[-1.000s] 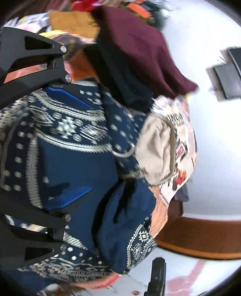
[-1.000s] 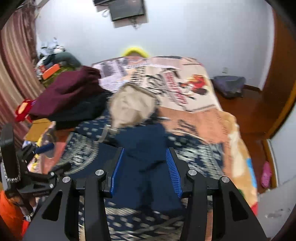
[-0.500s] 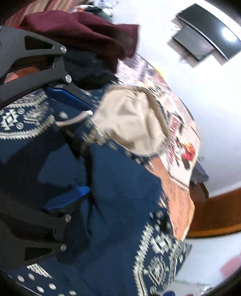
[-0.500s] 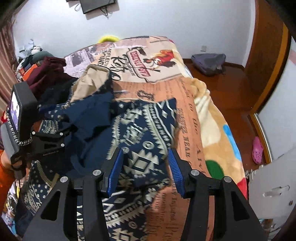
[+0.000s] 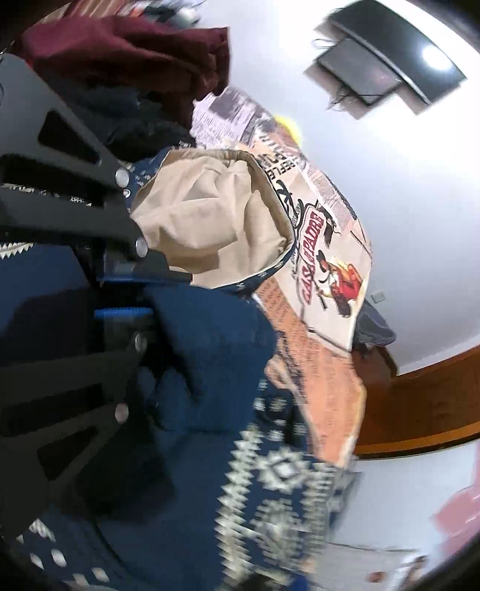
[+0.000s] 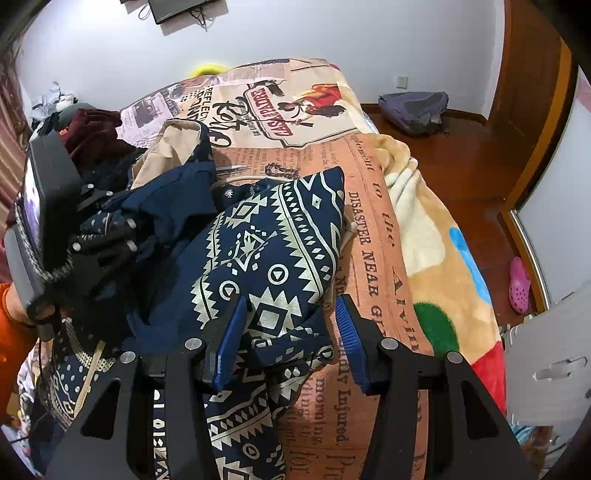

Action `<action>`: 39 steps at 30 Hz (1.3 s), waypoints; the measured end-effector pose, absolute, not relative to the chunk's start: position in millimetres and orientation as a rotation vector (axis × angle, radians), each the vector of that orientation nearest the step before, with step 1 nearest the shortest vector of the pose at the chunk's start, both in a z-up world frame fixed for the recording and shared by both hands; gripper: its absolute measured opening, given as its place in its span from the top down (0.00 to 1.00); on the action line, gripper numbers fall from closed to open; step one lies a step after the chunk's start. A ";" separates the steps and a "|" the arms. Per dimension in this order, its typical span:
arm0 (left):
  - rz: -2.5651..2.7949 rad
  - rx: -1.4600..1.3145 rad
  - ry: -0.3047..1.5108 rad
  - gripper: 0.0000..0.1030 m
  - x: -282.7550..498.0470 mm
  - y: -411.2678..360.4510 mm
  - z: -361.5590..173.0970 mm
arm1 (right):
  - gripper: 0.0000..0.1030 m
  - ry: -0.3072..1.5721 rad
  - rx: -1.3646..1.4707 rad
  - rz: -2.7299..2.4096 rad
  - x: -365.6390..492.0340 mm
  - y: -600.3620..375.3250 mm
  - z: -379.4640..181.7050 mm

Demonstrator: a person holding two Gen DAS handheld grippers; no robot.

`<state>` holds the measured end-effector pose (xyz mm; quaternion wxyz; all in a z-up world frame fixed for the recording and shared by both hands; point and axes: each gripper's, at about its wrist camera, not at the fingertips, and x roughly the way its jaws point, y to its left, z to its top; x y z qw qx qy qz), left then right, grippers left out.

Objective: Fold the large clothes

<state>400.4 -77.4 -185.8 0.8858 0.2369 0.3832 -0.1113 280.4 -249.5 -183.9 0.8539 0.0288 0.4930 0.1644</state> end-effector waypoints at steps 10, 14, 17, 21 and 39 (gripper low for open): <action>-0.245 0.165 0.689 0.97 366.4 -27.8 -92.8 | 0.55 1.000 0.057 0.345 277.7 -247.8 -167.2; -0.202 0.058 0.662 0.97 345.6 14.0 -66.1 | 0.55 0.974 0.057 0.351 278.0 -243.7 -158.1; -0.164 -0.001 0.667 0.97 331.3 45.4 -59.0 | 0.55 0.963 0.055 0.355 278.6 -238.7 -155.0; -0.083 -0.051 0.708 0.97 311.0 88.3 -69.5 | 0.55 0.977 0.041 0.354 281.5 -229.1 -161.0; 0.067 -0.484 1.079 0.44 264.7 192.5 -237.5 | 0.44 1.058 0.018 0.349 278.7 -213.8 -196.2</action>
